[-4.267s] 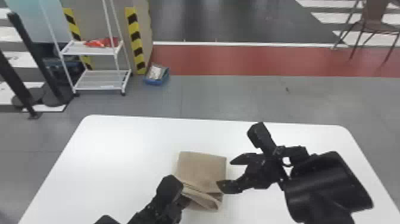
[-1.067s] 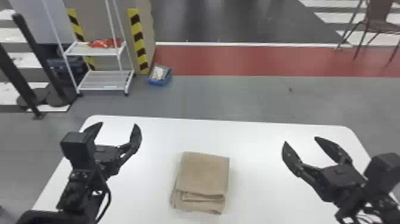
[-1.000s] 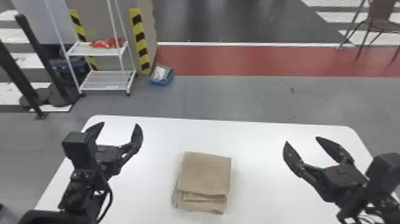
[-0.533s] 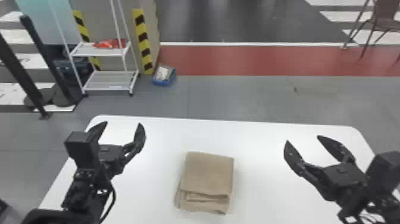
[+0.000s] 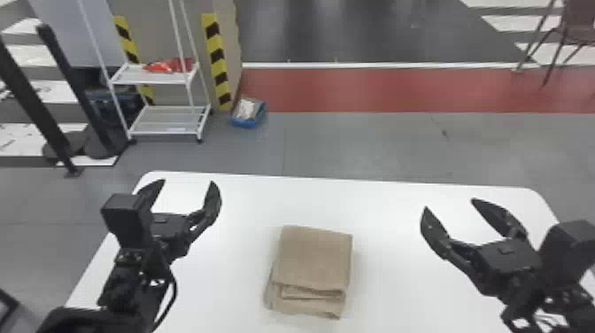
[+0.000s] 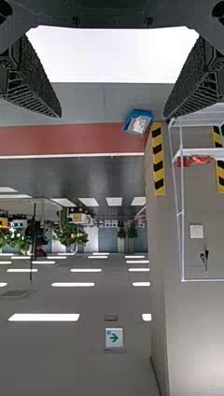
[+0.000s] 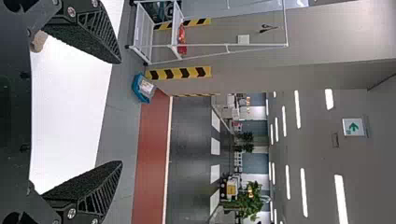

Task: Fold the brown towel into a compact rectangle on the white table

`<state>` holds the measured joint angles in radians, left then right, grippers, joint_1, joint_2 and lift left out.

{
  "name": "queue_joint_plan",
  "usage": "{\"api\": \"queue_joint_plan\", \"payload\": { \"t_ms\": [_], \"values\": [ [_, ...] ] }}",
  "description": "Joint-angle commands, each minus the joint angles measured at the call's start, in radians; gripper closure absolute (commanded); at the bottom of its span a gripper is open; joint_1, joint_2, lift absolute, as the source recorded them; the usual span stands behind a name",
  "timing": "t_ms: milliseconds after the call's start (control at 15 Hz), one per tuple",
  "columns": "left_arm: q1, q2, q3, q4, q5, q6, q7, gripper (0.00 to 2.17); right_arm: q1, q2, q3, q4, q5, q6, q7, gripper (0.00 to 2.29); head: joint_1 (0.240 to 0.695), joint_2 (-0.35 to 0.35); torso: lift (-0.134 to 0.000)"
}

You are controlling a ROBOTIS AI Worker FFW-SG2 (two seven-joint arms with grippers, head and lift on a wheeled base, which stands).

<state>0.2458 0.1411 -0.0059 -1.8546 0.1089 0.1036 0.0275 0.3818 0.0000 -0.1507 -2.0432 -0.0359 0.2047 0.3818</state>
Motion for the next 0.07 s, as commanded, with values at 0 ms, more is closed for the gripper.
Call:
{"api": "queue_joint_plan", "payload": {
  "t_ms": [0],
  "values": [
    [0.0, 0.0, 0.0, 0.0, 0.0, 0.0, 0.0, 0.09, -0.003, 0.001, 0.002, 0.001, 0.001, -0.003, 0.0, 0.13, 0.695, 0.029, 0.0]
  ]
}}
